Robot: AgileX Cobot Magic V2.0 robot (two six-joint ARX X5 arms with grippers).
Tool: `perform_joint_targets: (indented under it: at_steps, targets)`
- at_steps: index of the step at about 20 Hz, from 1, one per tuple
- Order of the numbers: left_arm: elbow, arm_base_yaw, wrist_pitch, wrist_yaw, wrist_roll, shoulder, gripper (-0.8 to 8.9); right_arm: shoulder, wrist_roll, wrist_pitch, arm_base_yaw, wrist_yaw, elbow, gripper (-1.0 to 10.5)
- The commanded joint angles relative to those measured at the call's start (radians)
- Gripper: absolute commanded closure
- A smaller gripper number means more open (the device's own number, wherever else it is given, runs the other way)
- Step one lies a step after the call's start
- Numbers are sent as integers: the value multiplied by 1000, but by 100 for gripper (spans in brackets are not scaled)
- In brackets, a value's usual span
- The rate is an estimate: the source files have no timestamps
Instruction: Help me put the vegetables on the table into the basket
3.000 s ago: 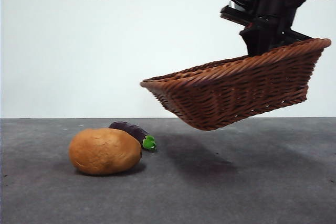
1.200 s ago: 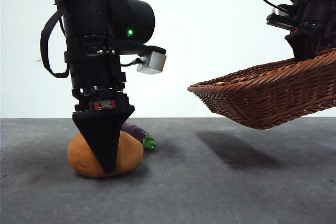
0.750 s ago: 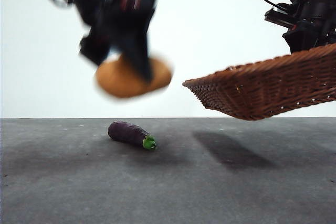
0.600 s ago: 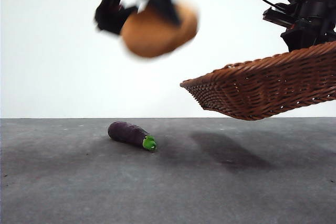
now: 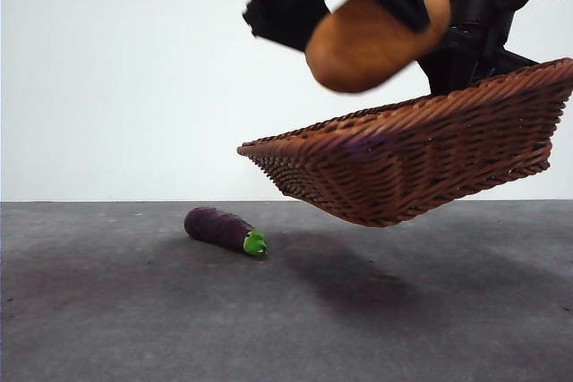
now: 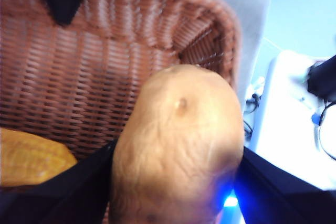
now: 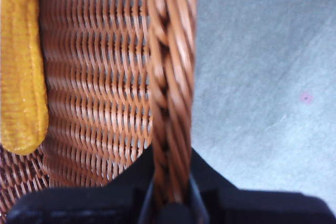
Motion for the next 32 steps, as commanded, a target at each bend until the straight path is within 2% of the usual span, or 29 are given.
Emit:
perform_joint_targets:
  at_steps: [1,2,5,6,9,11,14,16,19,22,24,26,30,32]
  targets:
    - [-7,-8,1,-4,-11,47,805,-8,19,-7,5,-20,5,959]
    - [-7,-9,0,-4,-18,63,724,-8,19,-15,5,-21,5,959]
    - [-7,-10,-5,-7,-18,80,276,-8,18,-27,5,-21,5,959]
    - [-7,-16,1,-7,-19,80,248,-8,18,-27,5,-21,5,959]
    - [-7,-16,5,-4,-27,80,248,-8,18,-23,5,-20,5,959]
    - [-7,-14,8,-33,1,80,249,-8,18,-22,3,-20,5,959]
    - [-6,32,3,-217,-18,80,249,-8,16,-21,-12,22,5,959]
    - [-7,78,7,-259,-86,80,249,-8,14,-21,-36,46,5,959]
    - [-6,156,16,-258,-206,80,249,-8,5,-19,-94,49,5,959]
    - [-6,202,68,-218,-206,80,249,-8,-13,-18,-140,48,5,959]
    - [-6,221,89,-238,-238,80,250,-8,-13,-14,-161,48,5,959]
    - [-6,252,93,-266,-340,80,250,-8,-23,-17,-182,48,5,959]
    - [-6,351,93,-182,-484,119,249,-8,-33,-22,-212,43,5,959]
    - [-6,390,94,-179,-563,166,249,-8,-36,-22,-213,40,5,959]
